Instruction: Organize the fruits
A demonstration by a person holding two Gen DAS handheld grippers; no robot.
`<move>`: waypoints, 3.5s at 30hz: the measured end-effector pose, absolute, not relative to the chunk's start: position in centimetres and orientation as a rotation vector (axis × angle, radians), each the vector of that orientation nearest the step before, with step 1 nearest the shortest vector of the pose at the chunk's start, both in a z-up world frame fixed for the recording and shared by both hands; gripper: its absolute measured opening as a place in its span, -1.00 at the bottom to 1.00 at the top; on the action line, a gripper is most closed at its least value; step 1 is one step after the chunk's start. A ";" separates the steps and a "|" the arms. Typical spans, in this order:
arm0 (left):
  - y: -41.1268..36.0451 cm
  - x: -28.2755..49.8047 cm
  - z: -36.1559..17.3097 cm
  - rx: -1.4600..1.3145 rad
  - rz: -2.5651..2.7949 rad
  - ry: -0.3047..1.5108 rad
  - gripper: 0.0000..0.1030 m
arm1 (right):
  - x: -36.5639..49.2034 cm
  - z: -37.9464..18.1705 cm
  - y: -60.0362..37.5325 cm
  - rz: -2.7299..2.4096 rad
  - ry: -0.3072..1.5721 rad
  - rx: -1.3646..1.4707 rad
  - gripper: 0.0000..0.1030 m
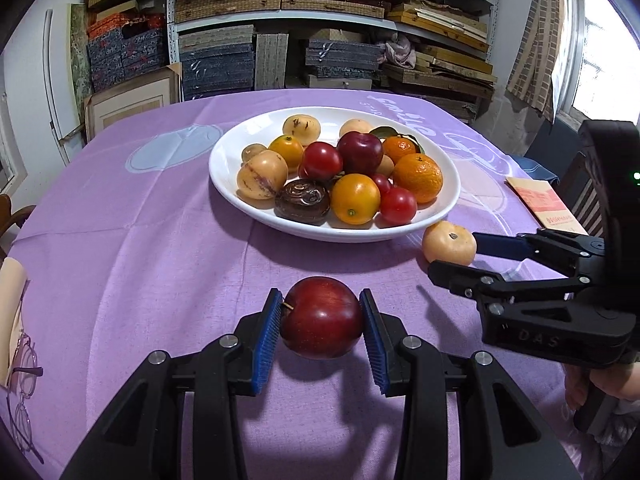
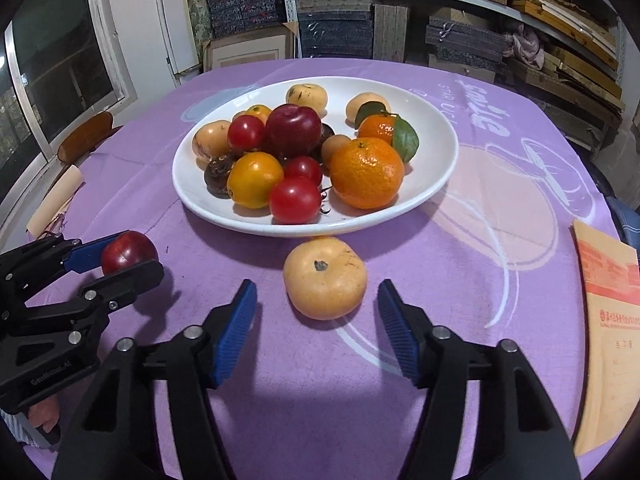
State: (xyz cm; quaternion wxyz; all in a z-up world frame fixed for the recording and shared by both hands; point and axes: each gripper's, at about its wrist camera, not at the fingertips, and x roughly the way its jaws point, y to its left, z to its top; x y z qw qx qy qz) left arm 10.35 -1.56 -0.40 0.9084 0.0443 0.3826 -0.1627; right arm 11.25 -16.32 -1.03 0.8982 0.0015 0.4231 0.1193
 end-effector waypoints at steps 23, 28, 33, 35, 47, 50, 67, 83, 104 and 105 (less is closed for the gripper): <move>-3.9 18.6 4.7 0.079 -0.322 0.744 -0.23 | 15.1 5.2 -16.6 0.218 0.739 0.014 -0.18; -4.5 21.8 4.4 0.085 -0.283 0.753 -0.23 | 19.0 5.2 -16.1 0.181 0.740 -0.004 -0.18; -4.4 23.8 3.8 0.091 -0.251 0.758 -0.21 | 21.2 4.6 -16.4 0.183 0.759 0.009 -0.17; -4.3 24.2 3.6 0.090 -0.235 0.751 -0.20 | 21.3 4.5 -16.7 0.177 0.748 0.011 -0.04; -4.2 22.4 4.9 0.109 -0.216 0.694 0.20 | 18.3 5.5 -18.8 0.126 0.658 0.046 0.54; -4.0 21.3 5.3 0.110 -0.212 0.677 0.23 | 16.6 5.7 -19.0 0.118 0.645 0.035 0.68; -2.2 14.0 5.3 0.110 -0.179 0.645 0.73 | 6.5 5.2 -18.2 0.068 0.590 0.073 0.92; 0.0 8.7 3.6 0.075 -0.161 0.696 0.93 | 3.9 3.2 -17.8 0.002 0.639 0.077 0.92; -0.3 7.9 3.0 0.092 -0.168 0.694 0.93 | 3.8 2.9 -17.1 0.010 0.638 0.051 0.92; -0.5 7.8 3.0 0.098 -0.167 0.690 0.93 | 3.7 2.9 -17.2 0.009 0.637 0.053 0.92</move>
